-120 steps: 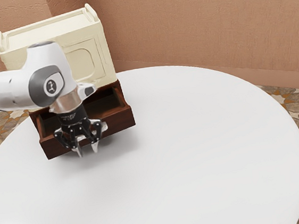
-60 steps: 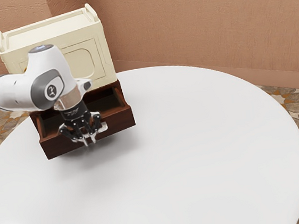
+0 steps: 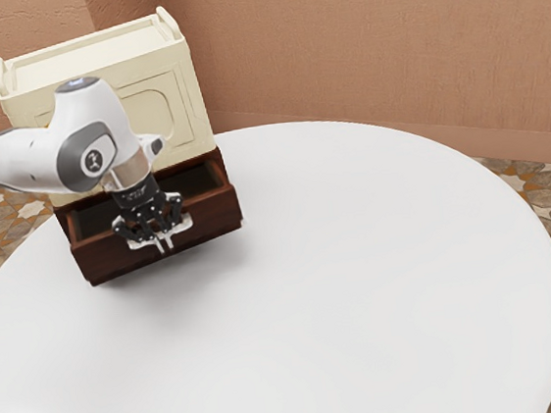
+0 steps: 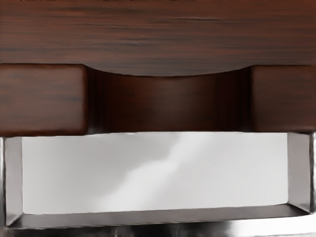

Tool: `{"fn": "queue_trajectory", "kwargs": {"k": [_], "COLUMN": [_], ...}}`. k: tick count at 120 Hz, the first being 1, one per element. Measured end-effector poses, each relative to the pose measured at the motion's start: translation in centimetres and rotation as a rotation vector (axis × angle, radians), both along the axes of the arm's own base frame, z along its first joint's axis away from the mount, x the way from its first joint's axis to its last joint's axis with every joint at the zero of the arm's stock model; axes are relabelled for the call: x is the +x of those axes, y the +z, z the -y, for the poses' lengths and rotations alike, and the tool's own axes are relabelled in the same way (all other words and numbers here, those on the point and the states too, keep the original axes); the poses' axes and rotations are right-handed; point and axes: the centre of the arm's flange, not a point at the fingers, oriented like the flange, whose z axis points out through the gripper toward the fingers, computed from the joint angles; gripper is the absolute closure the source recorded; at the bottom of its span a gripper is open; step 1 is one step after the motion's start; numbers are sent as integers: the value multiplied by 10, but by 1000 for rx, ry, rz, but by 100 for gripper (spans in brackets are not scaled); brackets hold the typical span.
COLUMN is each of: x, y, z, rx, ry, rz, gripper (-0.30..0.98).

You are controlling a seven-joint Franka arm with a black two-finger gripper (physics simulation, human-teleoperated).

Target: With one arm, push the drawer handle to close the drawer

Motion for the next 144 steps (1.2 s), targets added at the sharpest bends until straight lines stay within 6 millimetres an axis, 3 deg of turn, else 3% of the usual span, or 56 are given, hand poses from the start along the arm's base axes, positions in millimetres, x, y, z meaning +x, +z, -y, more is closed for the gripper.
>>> {"fn": "queue_trajectory", "kwargs": {"k": [46, 101, 144], "x": [21, 41, 42], "y": [5, 10, 11], "z": [-52, -65, -73], "rx": [60, 143, 187], "ry": [70, 54, 58], "rz": [36, 145, 165], "gripper": [70, 69, 69]}}
